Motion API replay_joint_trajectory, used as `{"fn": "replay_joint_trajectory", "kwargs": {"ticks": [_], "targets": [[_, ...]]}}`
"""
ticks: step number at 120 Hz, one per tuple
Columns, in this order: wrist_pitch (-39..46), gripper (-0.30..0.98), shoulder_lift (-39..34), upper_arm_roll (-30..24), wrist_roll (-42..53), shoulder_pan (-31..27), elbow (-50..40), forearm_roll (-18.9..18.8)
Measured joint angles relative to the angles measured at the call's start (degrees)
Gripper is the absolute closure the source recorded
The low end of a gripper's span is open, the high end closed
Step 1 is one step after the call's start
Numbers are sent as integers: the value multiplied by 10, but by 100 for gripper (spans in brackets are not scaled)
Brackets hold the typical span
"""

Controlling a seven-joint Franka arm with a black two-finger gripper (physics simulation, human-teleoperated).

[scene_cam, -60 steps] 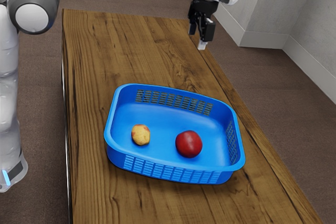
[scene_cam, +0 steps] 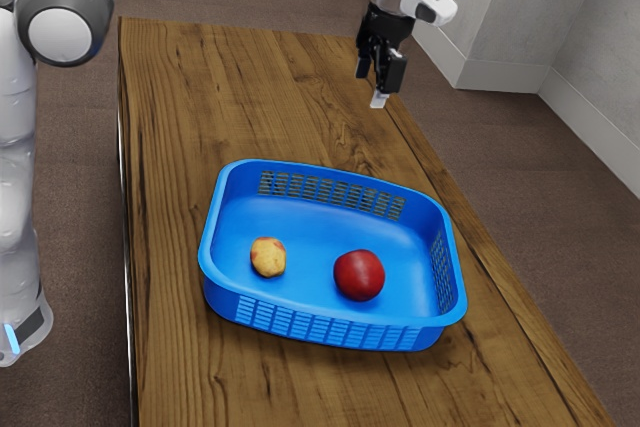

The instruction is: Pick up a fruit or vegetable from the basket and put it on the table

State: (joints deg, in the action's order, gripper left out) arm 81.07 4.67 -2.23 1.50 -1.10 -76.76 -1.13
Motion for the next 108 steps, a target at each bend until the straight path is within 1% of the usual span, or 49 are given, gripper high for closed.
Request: {"fn": "replay_joint_trajectory", "kwargs": {"ticks": [6,24,44,63,85,108], "targets": [[-3,0,-13,-9,5,0,-22,0],[21,1,-92,-19,19,15,-144,2],[67,1,-147,-44,31,1,-244,4],[102,1,-160,-70,40,1,-301,20],[145,1,-190,-87,48,1,-375,39],[206,1,-198,-95,54,1,-437,50]]}}
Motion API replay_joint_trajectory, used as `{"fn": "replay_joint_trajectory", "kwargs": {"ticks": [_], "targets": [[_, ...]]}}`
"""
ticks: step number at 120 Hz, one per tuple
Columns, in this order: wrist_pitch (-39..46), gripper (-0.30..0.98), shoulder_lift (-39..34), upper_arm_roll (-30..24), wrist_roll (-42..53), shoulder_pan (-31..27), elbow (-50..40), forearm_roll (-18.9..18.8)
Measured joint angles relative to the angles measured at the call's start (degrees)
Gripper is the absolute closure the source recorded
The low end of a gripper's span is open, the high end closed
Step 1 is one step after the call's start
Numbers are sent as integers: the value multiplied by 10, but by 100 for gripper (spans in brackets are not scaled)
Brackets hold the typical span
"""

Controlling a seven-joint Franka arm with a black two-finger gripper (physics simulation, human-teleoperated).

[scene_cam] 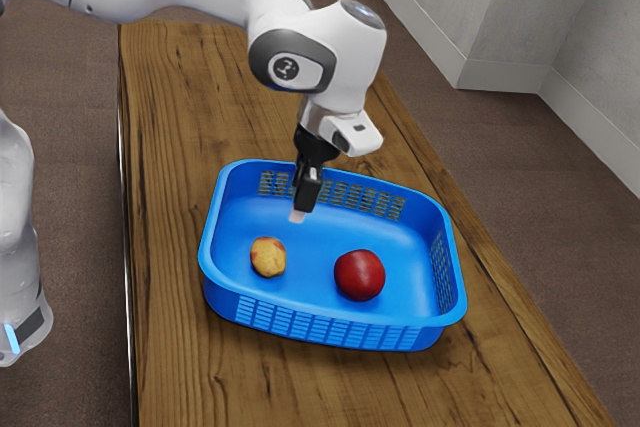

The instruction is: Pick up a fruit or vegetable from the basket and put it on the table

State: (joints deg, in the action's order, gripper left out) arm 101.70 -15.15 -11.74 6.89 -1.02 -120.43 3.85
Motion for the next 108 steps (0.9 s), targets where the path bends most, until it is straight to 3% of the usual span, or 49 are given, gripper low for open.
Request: {"fn": "replay_joint_trajectory", "kwargs": {"ticks": [108], "targets": [[135,1,-25,-19,29,0,-136,19]]}}
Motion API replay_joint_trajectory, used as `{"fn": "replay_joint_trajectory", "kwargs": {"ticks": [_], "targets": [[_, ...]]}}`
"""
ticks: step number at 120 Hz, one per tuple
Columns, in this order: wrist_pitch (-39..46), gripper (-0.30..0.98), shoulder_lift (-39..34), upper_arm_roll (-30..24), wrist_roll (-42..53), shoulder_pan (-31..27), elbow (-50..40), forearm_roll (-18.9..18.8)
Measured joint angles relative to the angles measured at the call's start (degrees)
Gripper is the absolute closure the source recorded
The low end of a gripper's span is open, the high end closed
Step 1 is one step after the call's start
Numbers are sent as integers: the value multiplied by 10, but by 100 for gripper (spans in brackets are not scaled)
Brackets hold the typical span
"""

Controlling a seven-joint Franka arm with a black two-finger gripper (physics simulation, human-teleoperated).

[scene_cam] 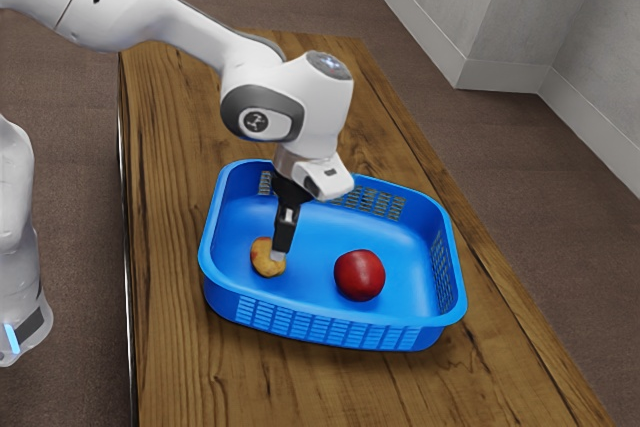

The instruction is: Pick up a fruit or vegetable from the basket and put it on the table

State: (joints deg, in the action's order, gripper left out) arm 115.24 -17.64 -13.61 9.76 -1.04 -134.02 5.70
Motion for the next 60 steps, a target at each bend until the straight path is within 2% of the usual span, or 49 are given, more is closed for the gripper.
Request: {"fn": "replay_joint_trajectory", "kwargs": {"ticks": [60], "targets": [[49,2,2,-11,11,0,-43,8]]}}
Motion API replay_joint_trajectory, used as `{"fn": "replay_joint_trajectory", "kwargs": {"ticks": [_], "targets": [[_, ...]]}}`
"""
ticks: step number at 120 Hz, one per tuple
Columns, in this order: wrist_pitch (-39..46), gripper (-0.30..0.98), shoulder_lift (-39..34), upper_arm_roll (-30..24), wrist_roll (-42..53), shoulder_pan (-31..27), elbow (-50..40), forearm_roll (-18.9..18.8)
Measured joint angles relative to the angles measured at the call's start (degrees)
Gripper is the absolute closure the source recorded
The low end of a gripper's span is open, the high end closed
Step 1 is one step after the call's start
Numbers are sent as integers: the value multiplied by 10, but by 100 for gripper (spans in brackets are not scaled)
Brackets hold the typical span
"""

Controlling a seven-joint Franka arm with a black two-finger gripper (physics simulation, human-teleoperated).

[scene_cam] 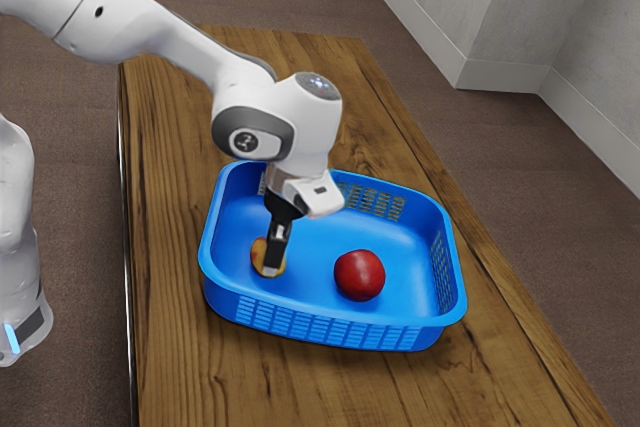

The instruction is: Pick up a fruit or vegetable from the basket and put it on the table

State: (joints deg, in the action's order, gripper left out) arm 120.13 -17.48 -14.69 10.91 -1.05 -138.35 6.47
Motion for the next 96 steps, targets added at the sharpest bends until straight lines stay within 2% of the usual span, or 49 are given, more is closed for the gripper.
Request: {"fn": "replay_joint_trajectory", "kwargs": {"ticks": [51,83,96], "targets": [[23,11,7,4,4,-2,-19,15],[26,5,8,4,5,-5,-20,19],[24,9,7,4,4,-5,-20,19]]}}
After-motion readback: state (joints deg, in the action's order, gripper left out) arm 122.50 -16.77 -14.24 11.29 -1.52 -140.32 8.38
